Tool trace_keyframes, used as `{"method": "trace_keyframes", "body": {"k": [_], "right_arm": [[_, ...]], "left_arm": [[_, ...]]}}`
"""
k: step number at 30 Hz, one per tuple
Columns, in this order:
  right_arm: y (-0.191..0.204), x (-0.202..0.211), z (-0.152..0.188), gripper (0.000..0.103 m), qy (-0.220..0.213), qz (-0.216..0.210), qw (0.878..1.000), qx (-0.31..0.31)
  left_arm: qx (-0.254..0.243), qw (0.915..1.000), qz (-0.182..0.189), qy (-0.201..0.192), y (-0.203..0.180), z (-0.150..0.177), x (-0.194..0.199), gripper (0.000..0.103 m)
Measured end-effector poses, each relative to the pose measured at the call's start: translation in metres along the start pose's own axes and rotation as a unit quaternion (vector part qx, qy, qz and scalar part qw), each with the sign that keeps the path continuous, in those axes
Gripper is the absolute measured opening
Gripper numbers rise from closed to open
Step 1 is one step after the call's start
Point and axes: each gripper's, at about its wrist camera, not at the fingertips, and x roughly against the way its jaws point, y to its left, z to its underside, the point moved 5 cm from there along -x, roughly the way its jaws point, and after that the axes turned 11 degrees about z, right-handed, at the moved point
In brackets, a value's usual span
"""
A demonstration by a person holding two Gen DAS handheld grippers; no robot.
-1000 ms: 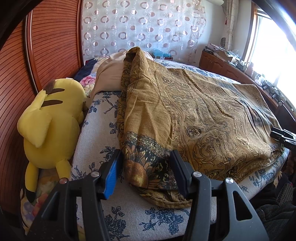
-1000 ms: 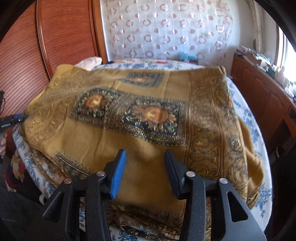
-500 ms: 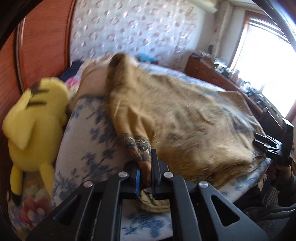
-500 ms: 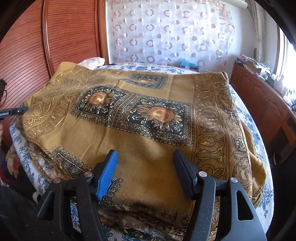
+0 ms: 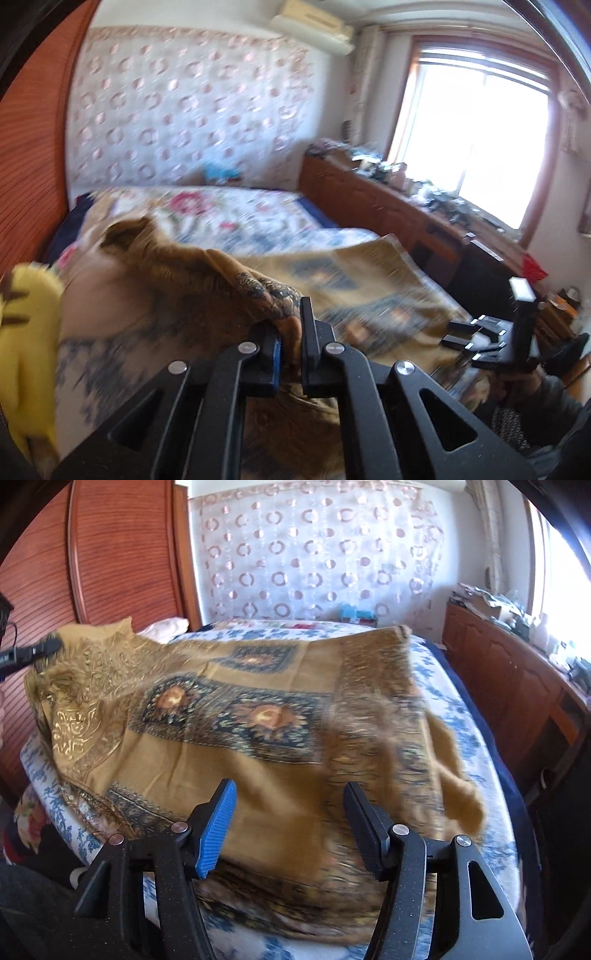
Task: Fold small clothes
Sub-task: 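Grasp the bundle's edge with the left gripper and lift it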
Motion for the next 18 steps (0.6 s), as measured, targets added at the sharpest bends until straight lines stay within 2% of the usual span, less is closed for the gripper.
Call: {"method": "trace_keyframes", "body": {"k": [5, 10, 18], "right_arm": [[-0.024, 0.005, 0.006, 0.062, -0.002, 0.011, 1.0, -0.02], [-0.044, 0.01, 0.01, 0.062, -0.008, 0.016, 0.999, -0.044], [-0.074, 0.025, 0.014, 0.062, -0.021, 0.023, 0.997, -0.069]], "left_arm": [[-0.044, 0.9979, 0.047, 0.007, -0.042, -0.035, -0.041, 0.003], [-0.076, 0.9935, 0.083, 0.021, -0.084, -0.057, -0.077, 0.003], [-0.108, 0.9845, 0.129, 0.048, -0.151, -0.071, -0.124, 0.003]]}}
